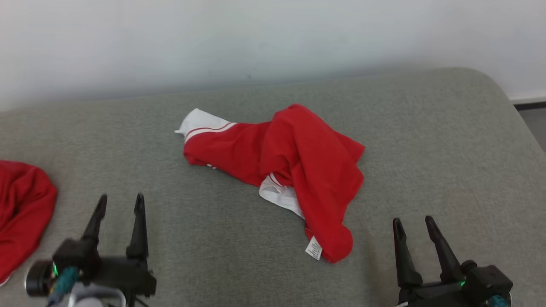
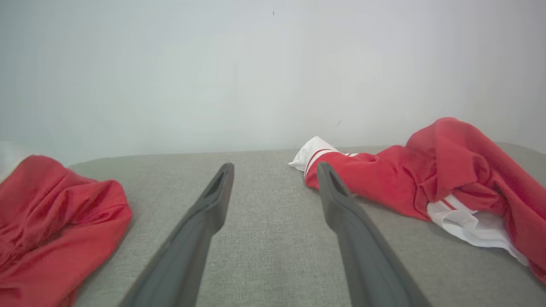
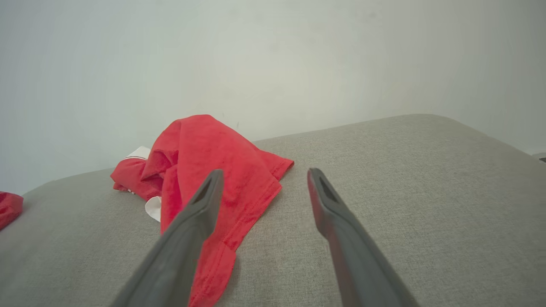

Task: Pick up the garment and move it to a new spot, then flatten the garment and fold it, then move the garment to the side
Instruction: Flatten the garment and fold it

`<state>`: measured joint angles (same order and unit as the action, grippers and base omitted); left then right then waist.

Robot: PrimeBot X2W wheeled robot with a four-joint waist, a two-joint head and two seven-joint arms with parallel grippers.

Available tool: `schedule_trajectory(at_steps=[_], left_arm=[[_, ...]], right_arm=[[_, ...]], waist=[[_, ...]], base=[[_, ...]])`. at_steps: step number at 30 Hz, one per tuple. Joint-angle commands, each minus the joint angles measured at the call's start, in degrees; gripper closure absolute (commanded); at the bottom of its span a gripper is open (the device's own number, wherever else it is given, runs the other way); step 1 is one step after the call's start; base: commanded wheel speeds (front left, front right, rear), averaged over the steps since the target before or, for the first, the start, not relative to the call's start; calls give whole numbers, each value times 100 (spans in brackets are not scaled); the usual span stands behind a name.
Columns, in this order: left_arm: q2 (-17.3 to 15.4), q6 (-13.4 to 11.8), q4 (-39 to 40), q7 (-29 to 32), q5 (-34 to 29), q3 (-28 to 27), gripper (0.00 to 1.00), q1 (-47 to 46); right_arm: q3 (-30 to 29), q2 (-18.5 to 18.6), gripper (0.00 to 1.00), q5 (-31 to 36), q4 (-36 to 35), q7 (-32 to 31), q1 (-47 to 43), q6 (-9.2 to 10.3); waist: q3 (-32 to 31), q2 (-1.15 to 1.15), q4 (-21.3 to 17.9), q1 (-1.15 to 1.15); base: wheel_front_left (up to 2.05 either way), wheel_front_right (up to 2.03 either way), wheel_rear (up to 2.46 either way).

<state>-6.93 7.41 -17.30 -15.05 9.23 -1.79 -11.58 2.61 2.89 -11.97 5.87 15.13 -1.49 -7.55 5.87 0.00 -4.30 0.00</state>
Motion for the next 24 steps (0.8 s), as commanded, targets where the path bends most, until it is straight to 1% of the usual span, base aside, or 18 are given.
schedule_trajectory(at_steps=[1,5,9,12,18,22,24], left_arm=[[-142,6,-93,-17,74,124,0,-242],[-708,1,-646,-14,536,433,0,-1044],[-1276,2,-1044,337,1042,680,0,-1790],[-1614,3,-1299,742,1306,932,0,-2274],[-2102,3,-1734,1626,1782,1307,0,-3067],[-2335,4,-1938,1970,1958,1633,0,-3398],[-2369,4,-2057,2098,2088,1742,0,-3489]], right_arm=[[-10,-2,0,-75,-24,4,81,13],[12,-6,0,-223,-11,4,267,13],[65,-4,0,-413,-20,4,409,13],[131,-9,0,-511,-17,4,517,13],[233,-8,0,-745,-19,4,703,13],[231,-7,0,-830,-15,4,768,13],[217,-7,0,-861,-9,4,786,13]], waist=[[357,0,-369,0],[659,0,-730,0],[905,0,-1050,0],[1058,0,-1242,0],[1349,0,-1565,0],[1484,0,-1684,0],[1519,0,-1708,0]], base=[[0,0,0],[0,0,0],[0,0,0],[0,0,0],[0,0,0],[0,0,0],[0,0,0]])
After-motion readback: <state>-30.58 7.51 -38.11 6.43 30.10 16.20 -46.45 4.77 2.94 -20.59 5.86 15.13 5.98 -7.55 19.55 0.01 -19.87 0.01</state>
